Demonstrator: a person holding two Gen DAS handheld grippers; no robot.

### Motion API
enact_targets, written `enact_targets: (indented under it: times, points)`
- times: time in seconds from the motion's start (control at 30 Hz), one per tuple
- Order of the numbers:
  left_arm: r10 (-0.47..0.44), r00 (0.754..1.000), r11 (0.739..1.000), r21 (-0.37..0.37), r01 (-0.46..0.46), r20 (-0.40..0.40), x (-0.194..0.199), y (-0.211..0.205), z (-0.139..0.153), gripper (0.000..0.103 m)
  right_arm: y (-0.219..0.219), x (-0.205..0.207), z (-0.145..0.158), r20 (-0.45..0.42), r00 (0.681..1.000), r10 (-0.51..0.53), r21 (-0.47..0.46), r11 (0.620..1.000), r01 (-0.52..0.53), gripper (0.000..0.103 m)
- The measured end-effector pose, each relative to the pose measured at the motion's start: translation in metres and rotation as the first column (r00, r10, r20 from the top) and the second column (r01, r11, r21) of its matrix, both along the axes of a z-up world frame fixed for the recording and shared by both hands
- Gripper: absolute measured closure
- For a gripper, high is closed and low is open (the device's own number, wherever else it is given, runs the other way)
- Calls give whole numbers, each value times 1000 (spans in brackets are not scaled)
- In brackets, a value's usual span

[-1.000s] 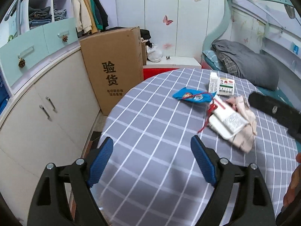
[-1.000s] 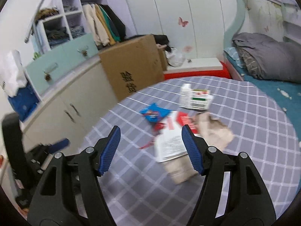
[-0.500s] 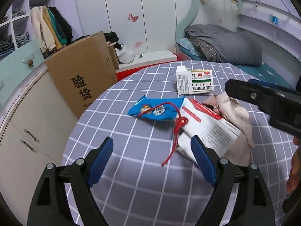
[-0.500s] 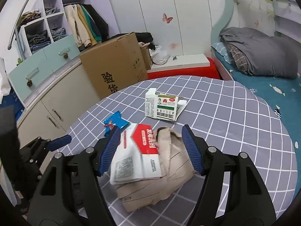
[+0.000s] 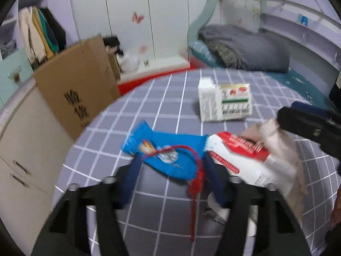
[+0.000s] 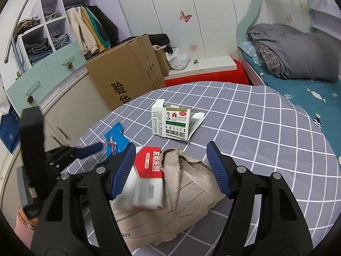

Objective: Collect trash
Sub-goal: 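Grasp the blue snack wrapper with left tool while right tool grasps the white-red medicine box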

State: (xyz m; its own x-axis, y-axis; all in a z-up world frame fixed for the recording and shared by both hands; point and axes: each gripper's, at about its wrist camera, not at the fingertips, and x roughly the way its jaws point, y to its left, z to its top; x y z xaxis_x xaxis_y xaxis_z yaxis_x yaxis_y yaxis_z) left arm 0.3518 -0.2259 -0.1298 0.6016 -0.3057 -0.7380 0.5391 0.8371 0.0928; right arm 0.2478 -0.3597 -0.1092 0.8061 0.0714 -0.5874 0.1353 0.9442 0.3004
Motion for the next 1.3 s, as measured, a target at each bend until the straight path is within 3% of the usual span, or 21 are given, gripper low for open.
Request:
enact_targets:
  times: [0.2, 0.3, 0.5, 0.77, 0.83, 1.03, 1.07, 1.13, 1.17, 1.2, 1.3]
  points:
    - [42, 998, 999, -27, -43, -50, 8, 13, -4, 98, 5, 1, 2, 2, 1000, 10, -1, 1000, -10, 34]
    - [69, 997, 997, -30, -70, -29, 2, 21, -1, 103, 7, 1, 4, 3, 1000, 12, -5, 1000, -12, 34]
    - [124, 992, 989, -88, -122, 13, -15, 52, 10, 103, 21, 3, 8, -13, 999, 46, -22, 999, -47, 34]
    - [146, 989, 967, -208, -149, -29, -47, 113, 17, 103, 63, 9, -2, -108, 985, 135, -113, 983, -148, 31]
    - [135, 989, 963, -226, -145, -62, -53, 124, 13, 103, 69, 12, -8, -135, 982, 132, -134, 980, -150, 31]
    - [142, 988, 960, -235, -152, -57, -70, 143, 8, 102, 77, 19, -26, -190, 978, 91, -195, 972, -128, 30]
    - [147, 988, 963, -219, -155, -53, -71, 143, 6, 100, 76, 20, -29, -197, 976, 88, -188, 974, -126, 30]
    - [183, 982, 960, -206, -190, -51, -71, 145, 3, 77, 76, 20, -32, -194, 977, 83, -183, 976, -120, 30]
    - [201, 978, 955, -212, -208, -55, -69, 146, 3, 43, 78, 19, -32, -192, 978, 82, -183, 976, -117, 29]
    - [216, 975, 946, -234, -223, -55, -70, 147, 5, 32, 77, 19, -32, -190, 978, 81, -180, 977, -116, 29]
    - [248, 965, 929, -264, -261, -84, -63, 149, 7, 29, 74, 17, -33, -181, 980, 85, -167, 979, -115, 30]
